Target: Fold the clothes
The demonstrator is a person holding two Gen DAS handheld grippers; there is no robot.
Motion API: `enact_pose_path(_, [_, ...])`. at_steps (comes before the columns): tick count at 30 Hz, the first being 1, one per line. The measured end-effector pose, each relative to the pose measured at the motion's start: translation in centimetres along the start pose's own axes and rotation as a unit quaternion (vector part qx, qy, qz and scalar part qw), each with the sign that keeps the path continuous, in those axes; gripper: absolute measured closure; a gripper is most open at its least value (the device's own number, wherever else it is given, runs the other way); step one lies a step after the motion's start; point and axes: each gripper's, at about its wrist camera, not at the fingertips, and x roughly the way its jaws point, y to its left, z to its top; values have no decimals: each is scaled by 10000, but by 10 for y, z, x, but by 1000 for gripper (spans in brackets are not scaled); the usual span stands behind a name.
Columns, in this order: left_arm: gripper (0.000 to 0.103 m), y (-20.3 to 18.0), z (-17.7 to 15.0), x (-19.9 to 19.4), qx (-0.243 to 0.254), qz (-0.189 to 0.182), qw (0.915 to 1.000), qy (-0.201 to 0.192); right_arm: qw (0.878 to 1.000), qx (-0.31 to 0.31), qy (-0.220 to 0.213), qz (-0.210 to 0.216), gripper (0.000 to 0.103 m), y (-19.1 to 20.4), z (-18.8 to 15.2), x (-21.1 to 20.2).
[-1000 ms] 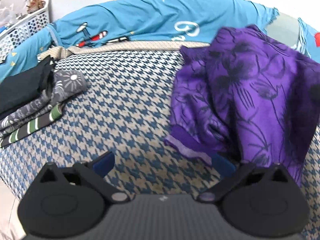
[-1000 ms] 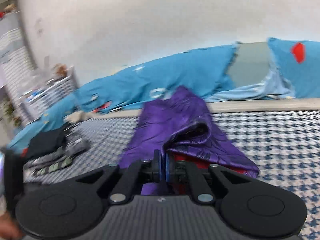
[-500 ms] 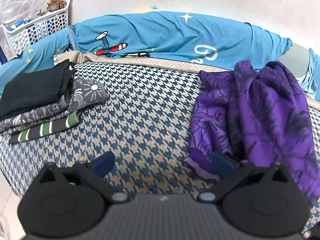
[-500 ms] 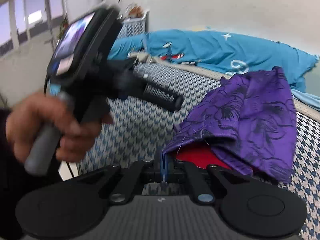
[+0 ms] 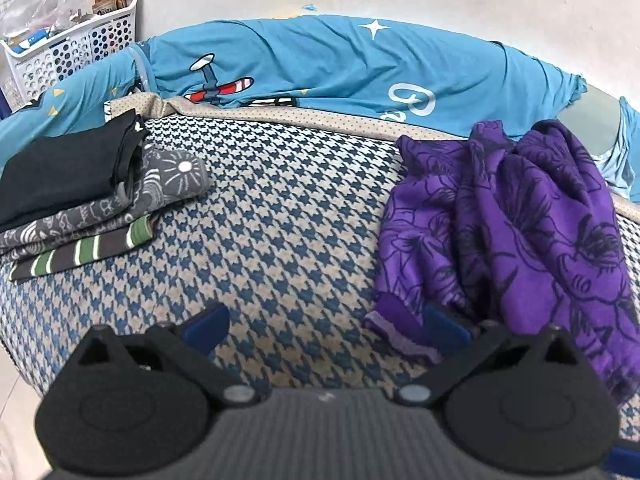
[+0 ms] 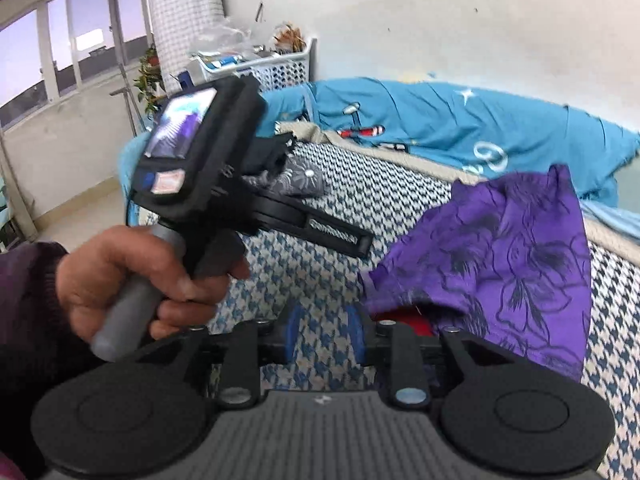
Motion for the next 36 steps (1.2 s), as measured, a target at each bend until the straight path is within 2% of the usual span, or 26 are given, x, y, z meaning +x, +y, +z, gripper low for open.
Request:
enact_pose_path(2, [0,-2,2,-1,15,-131,9999,-29,9998,75,-77,-164,76,-6,2,-2])
enact_pose_path(7, [0,-12,8,-9,-2,-548,9983,-192,9939,491,-271,-954,72,-33,5,-10])
enact_pose_path(12, [0,-36,15,-13,141,-950,9949,-305,9762,1250,-376,-1735,59,-68,7,-10])
enact_pose_path(15, [0,-50,17,-10,266,-1096,9933,-259,9659,1499,-376,-2077,56,-87,6,-6])
enact_pose_path(19, [0,-65,17,-7,365,-1290,9907,-239,9551,1850,-400,-2279,54,-113,5,4])
enact_pose_path(22, [0,-73,14,-9,451,-1433,9883,-269,9501,2102,-411,-2268,51,-131,2,9])
enact_pose_path(26, [0,-79,10,-7,548,-1457,9875,-245,9433,2433,-639,-2163,31,-146,-2,19])
enact_pose_path(27, [0,-79,9,-5,546,-1414,9882,-210,9414,2516,-698,-2135,30,-150,-3,21])
enact_pose_path(32, [0,-78,5,4,517,-1194,9915,-37,9446,2481,-572,-2074,30,-147,-2,42])
enact_pose_path(34, [0,-73,4,6,468,-1108,9927,23,9467,2410,-547,-2068,36,-143,-2,48])
enact_pose_path(36, [0,-69,4,7,441,-1058,9934,103,9481,2374,-540,-2044,56,-140,-1,50])
